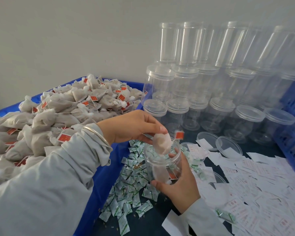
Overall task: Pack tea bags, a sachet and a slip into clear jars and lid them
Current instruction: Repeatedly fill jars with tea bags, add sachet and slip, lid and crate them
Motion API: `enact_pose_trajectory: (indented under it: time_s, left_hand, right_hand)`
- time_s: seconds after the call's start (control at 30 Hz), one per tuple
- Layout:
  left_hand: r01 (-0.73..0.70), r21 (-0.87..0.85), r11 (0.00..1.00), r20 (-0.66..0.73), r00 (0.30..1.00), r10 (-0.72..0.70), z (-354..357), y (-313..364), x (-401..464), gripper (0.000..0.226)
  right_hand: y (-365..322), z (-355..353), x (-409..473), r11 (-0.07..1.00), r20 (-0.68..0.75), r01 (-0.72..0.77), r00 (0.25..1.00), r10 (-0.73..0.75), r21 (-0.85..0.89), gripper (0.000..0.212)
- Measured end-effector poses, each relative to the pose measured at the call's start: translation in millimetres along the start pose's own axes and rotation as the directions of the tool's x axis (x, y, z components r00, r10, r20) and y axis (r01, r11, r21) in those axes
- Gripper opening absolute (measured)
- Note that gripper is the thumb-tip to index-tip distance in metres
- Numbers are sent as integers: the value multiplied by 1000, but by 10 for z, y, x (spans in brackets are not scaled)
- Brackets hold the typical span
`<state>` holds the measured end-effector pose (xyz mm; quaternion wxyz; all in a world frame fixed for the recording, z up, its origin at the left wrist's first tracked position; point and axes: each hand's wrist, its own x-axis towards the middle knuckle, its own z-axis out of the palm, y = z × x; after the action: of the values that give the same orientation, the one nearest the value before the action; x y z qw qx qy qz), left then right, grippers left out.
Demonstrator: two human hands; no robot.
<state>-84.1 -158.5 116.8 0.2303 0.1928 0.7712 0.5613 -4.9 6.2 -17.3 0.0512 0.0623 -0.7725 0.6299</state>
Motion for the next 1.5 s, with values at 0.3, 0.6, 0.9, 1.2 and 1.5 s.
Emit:
enact_pose_trajectory:
  time_s: [0.3, 0.6, 0.9, 1.2, 1.5]
  left_hand:
    - [2, 63, 998, -66, 998, 2, -30, 7, 5, 12]
    - [-50, 22, 999, -569, 821, 53, -461, 86, -89, 16]
    - [575, 504, 644, -803, 587, 105, -940, -240, -182, 24]
    - [754, 541, 373, -806, 591, -26, -1054, -302, -285, 34]
    - [709, 536, 457, -799, 601, 6, -1114, -276, -334, 10]
  right_hand:
    - [-7, 29, 23, 998, -26, 7, 1000, -5, 69, 89]
    - [31, 6, 19, 998, -5, -7, 1000, 8, 61, 91]
    - [34, 8, 6, 999, 11, -27, 1000, 27, -43, 110]
    - [38, 10, 3, 1000, 15, -6, 1000, 7, -15, 103]
    - [59, 6, 5, 1000, 8, 5, 1000, -5, -12, 94]
